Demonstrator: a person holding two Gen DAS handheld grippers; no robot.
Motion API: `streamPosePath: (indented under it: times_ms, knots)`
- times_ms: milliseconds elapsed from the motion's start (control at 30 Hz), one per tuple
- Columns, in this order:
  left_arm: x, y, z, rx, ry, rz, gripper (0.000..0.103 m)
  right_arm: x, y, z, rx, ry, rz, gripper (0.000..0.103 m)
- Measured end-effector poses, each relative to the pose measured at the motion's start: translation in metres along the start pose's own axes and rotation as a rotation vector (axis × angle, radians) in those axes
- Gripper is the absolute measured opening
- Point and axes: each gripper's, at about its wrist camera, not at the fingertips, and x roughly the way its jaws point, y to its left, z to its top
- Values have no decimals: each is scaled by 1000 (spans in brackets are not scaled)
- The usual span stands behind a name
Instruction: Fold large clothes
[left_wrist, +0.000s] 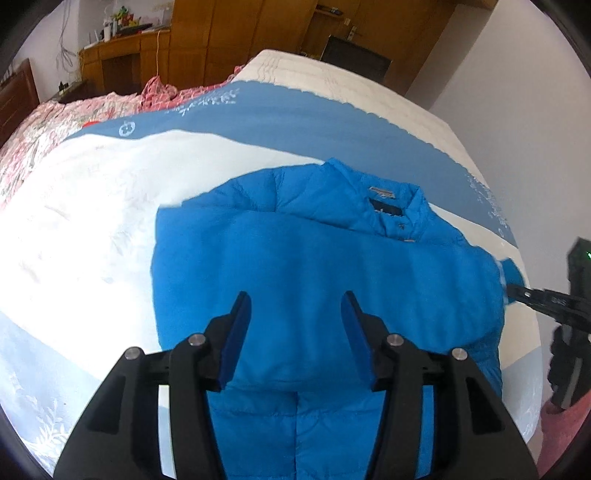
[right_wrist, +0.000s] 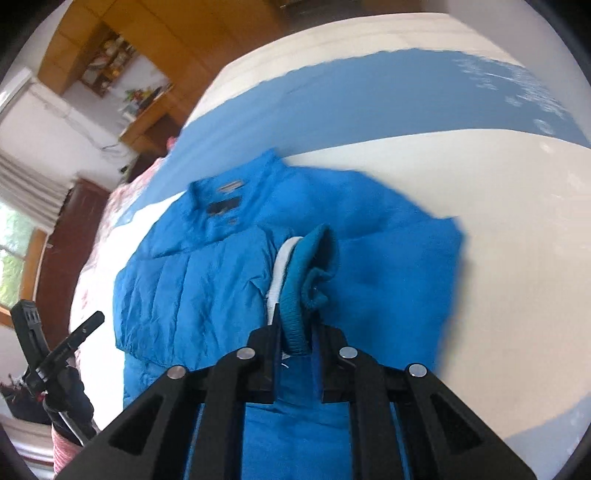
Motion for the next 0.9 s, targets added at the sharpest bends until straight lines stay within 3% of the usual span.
streamPosePath:
  times_ms: [133,267,400,500,567,633,767,900]
  knots:
    - [25,1,0,-9,54,35,48,12,-24,-11,57,40,-65,13]
    - [53,5,-6,8,110,85,49,35,-38,-25,94,85,-59,13]
    - [62,7,-9,34,116,95,49,39,-40,-29,106,88,-43,14]
    - [54,6,-6,20,121,104,49,18,-33,-30,76,17,-85,25]
    - [39,2,-3,0,87,87,49,-6,-20,-32,47,-98,-114,27]
    - [30,-8,1,6,46,65,51,-16,-8,-29,27,-147,-69,27]
    - [35,-40,12,66,32,60,51,5,27,-14,-54,-130,-39,27]
    - [65,-49,24,62,72,88,51,47,31,4,-17,-67,-22,27]
